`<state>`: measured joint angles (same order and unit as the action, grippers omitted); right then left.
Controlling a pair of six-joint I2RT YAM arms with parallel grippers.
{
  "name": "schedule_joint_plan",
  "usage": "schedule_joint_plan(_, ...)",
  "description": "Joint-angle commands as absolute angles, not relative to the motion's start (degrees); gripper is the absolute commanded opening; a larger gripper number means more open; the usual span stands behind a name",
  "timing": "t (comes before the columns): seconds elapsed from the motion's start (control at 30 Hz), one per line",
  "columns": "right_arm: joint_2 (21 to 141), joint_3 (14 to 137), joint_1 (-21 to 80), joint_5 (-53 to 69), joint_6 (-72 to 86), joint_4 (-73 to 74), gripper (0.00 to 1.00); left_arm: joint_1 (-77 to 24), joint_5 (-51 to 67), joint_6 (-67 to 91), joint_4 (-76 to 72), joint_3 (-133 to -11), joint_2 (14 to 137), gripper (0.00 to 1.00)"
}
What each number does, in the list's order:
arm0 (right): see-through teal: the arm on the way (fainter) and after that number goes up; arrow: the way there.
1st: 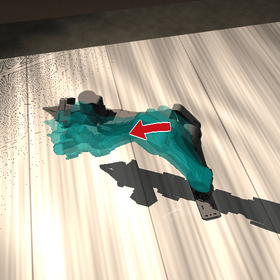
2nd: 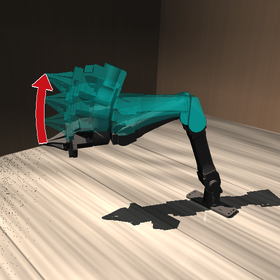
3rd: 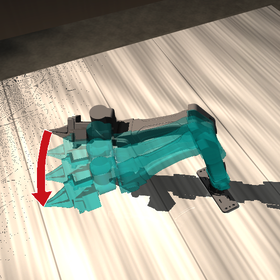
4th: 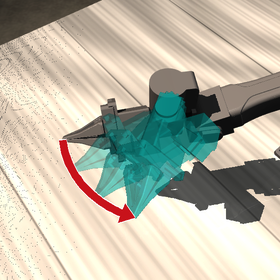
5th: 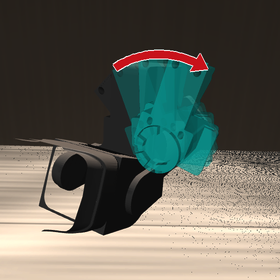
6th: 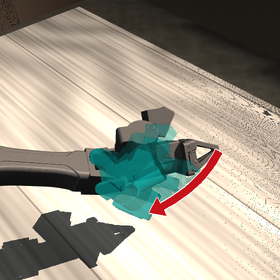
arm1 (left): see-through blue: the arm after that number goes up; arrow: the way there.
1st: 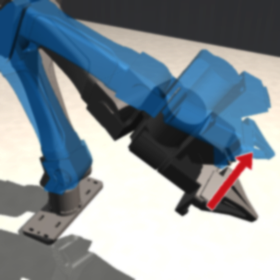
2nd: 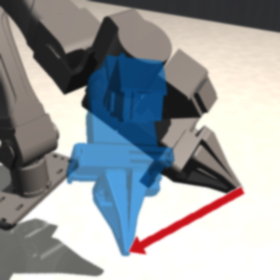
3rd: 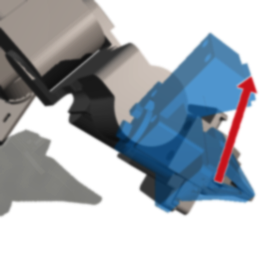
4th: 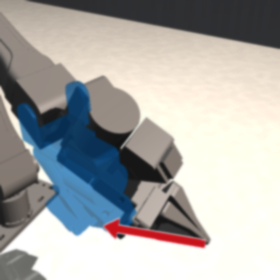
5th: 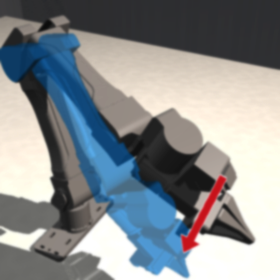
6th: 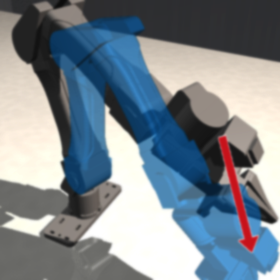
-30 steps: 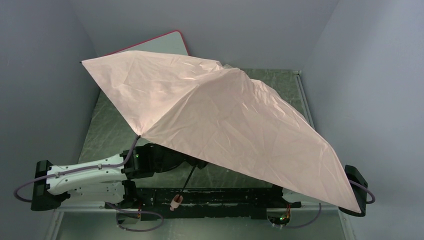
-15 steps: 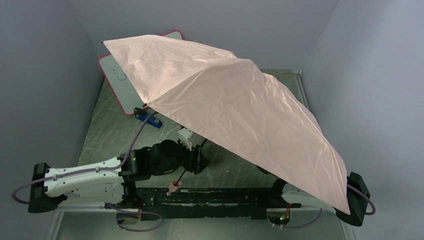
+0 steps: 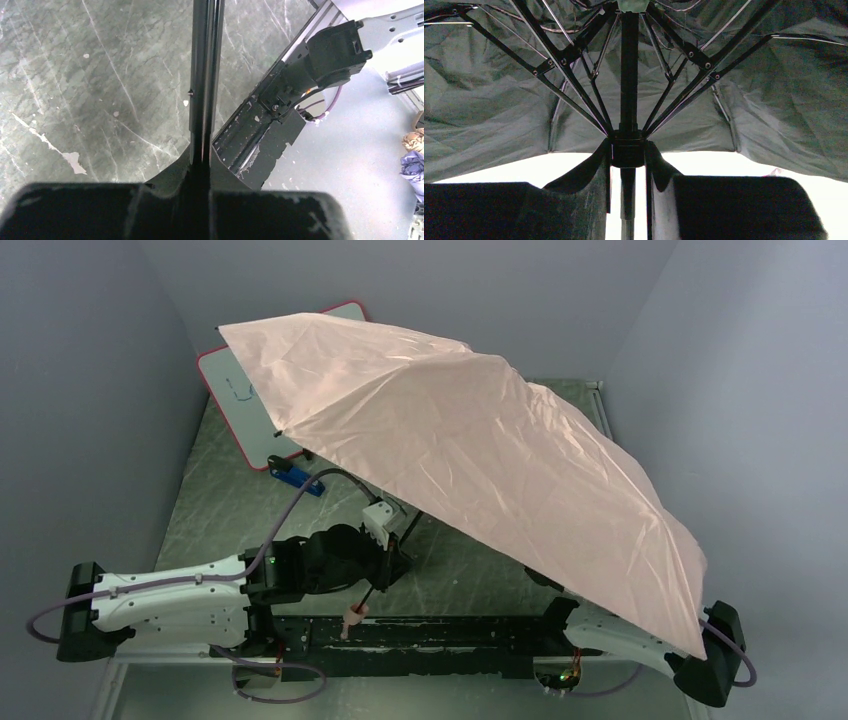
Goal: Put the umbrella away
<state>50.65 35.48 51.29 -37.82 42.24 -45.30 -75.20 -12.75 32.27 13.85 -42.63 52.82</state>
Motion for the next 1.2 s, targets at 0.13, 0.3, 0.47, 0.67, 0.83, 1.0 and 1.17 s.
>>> schedule_joint_plan(0.13,47.2,32.7,51.5,-25.1,44.7,-39.7,0.00,-74.4,-22.0,30.8,10.7,-48.8,53.1,0.05)
schedule_joint_plan(0.3,49.1,29.2,57.2,-27.6,46.6,-39.5,0.00,-74.4,-24.6,27.6,9.8,-54.2,57.6,0.05)
schedule_joint_plan(0.47,48.0,28.6,57.7,-30.1,47.8,-36.8,0.00,-74.3,-26.5,26.3,8.2,-56.1,58.2,0.05)
schedule_joint_plan(0.67,47.7,29.1,57.7,-31.1,51.0,-30.7,0.00,-74.3,-28.3,25.9,7.6,-56.6,57.4,0.05)
schedule_joint_plan(0.83,49.5,30.1,57.8,-31.1,55.7,-24.5,0.00,-74.3,-28.9,25.3,7.8,-57.5,57.7,0.05)
schedule_joint_plan(1.0,52.5,30.9,58.5,-29.1,59.0,-22.6,0.00,-74.3,-29.6,25.4,11.3,-60.5,59.8,0.05)
schedule_joint_plan(1.17,52.9,27.9,59.9,-30.2,63.1,-21.5,0.00,-74.0,-31.8,26.2,12.6,-60.9,60.1,0.05)
